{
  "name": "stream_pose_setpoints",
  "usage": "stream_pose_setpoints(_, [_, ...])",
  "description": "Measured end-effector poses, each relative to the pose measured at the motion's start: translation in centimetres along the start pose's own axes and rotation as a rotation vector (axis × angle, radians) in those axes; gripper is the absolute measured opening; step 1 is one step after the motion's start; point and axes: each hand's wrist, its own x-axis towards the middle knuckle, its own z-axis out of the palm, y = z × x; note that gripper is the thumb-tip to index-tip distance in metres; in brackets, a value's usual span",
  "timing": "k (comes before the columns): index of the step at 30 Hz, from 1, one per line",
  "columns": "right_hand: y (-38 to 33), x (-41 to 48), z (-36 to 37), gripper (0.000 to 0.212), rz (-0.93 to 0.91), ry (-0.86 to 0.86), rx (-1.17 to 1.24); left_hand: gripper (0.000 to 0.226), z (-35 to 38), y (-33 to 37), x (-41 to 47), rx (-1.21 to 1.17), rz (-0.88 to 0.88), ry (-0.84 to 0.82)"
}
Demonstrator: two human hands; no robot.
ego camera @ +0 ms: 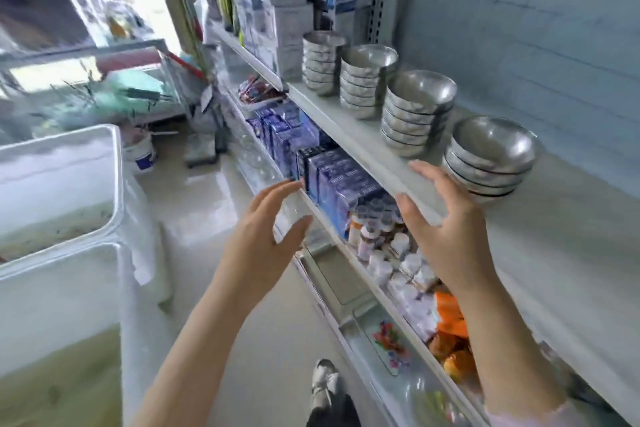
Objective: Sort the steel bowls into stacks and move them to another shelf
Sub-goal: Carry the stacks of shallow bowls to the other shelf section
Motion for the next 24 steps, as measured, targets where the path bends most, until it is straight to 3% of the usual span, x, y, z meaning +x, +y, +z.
stream_pose_setpoints(8, [4.6,15.7,16.4,0.056,0.178,-0.056,0.241,0.047,-0.7,-11.6,15.9,-0.144,-0.238,0.043])
stream_pose_setpoints(14, [5.6,26.2,23.6,0.058,0.250,-0.069,0.357,0.046,-0.1,-18.1,26.1,-0.265,-0.323,0.000])
stream_pose_setpoints(20, [8.0,30.6,26.8,0.068,0.387,-0.094,0.356,0.061,4.5,-21.6,40.1,-0.354,-0.206,-0.276])
stream_pose_setpoints(24, [8.7,32.2,29.1,0.074,0.521,0.045,0.238,0.102,9.3,-23.8,48.7,-0.392,-0.063,-0.529])
